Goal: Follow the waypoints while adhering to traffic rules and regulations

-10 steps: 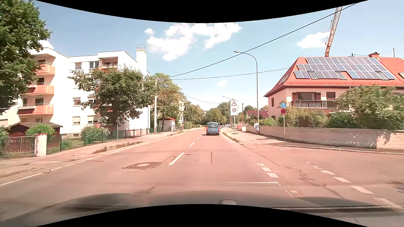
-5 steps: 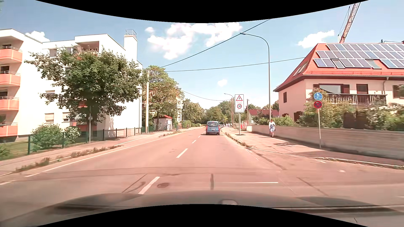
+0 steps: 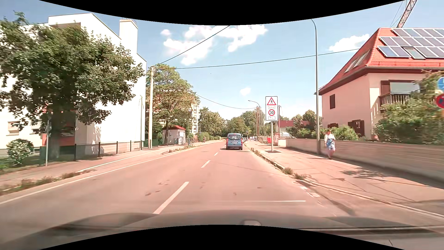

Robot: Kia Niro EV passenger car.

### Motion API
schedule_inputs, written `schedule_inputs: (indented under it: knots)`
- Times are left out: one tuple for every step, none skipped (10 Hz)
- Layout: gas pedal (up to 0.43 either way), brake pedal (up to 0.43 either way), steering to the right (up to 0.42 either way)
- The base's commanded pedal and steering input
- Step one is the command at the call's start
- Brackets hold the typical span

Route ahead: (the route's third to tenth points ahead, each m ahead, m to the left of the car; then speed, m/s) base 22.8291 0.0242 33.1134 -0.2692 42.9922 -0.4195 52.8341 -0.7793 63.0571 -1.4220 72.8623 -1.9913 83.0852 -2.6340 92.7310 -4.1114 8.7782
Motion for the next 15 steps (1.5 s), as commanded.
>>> schedule_inputs:
  knots:
    - [0.0, 0.201, -0.006]
    - [0.0, 0.213, -0.006]
    - [0.0, 0.226, -0.006]
    - [0.0, 0.232, -0.006]
    - [0.0, 0.238, -0.006]
    - [0.0, 0.244, -0.006]
    - [0.0, 0.244, -0.006]
    - [0.0, 0.244, -0.006]
    - [0.0, 0.244, -0.006]
    - [0.0, 0.244, -0.004]
    - [0.0, 0.244, -0.004]
    - [0.0, 0.244, -0.002]
    - [0.0, 0.238, -0.002]
    - [0.0, 0.238, -0.002]
    - [0.0, 0.232, -0.002]
